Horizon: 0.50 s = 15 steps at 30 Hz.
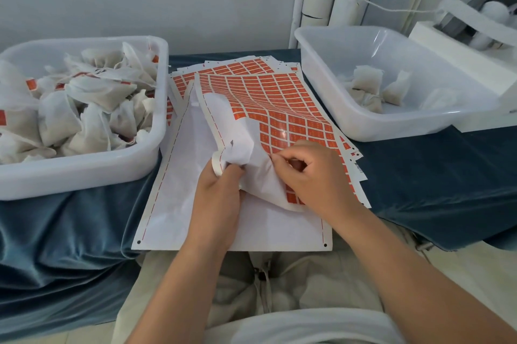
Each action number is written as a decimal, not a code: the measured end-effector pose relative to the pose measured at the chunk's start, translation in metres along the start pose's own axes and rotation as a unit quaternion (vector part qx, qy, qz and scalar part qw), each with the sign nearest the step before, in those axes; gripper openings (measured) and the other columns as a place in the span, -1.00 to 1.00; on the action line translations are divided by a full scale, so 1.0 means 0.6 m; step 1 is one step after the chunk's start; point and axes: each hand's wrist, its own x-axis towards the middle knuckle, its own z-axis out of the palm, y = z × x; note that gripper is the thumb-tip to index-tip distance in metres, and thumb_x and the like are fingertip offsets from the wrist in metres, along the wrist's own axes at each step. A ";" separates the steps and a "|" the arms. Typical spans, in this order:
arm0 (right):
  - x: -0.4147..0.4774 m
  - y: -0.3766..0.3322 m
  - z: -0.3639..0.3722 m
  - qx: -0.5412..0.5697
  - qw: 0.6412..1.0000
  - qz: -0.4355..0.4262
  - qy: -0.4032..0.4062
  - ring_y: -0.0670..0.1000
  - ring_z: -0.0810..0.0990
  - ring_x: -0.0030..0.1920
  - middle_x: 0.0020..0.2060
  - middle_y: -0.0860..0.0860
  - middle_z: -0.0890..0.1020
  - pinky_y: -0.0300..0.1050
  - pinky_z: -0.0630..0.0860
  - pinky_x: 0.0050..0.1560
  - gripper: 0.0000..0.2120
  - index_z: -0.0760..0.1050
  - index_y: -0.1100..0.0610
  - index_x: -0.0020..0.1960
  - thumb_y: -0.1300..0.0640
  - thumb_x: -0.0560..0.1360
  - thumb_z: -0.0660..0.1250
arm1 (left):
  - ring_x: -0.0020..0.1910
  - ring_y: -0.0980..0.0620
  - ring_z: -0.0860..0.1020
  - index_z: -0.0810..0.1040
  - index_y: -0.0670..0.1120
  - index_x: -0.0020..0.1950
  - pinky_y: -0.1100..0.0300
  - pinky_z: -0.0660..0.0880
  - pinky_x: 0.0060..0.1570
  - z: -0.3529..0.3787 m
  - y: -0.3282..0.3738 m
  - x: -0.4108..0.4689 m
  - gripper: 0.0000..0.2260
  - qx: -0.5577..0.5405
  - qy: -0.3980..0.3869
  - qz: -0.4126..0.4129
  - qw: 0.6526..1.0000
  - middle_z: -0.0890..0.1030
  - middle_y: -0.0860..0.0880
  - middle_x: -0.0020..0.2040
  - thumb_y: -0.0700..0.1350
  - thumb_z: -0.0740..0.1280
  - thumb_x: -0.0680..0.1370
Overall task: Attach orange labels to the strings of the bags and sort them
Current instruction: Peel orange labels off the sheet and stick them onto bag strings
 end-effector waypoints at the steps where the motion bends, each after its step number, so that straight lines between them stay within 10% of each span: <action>1: 0.000 0.000 -0.001 0.011 1.000 0.002 -0.002 -0.09 0.55 -0.25 -0.34 -0.13 0.58 -0.28 0.43 -0.24 -0.78 0.69 0.08 -0.17 0.05 0.62 0.41 | 0.21 -0.01 0.70 0.68 0.13 0.23 -0.13 0.60 0.26 0.000 0.000 0.000 -0.73 0.002 -0.001 0.003 1.000 0.73 0.05 0.21 -0.03 0.27 0.60; 15: -0.002 -0.002 0.000 0.058 0.997 0.041 -0.008 -0.03 0.59 -0.24 -0.37 -0.10 0.59 -0.26 0.48 -0.24 -0.76 0.64 0.05 -0.24 0.07 0.60 0.39 | 0.11 -0.02 0.74 0.67 0.14 0.27 -0.02 0.67 0.05 0.001 0.009 -0.010 -0.69 0.057 -0.051 0.023 0.997 0.75 0.05 0.16 0.06 0.45 0.52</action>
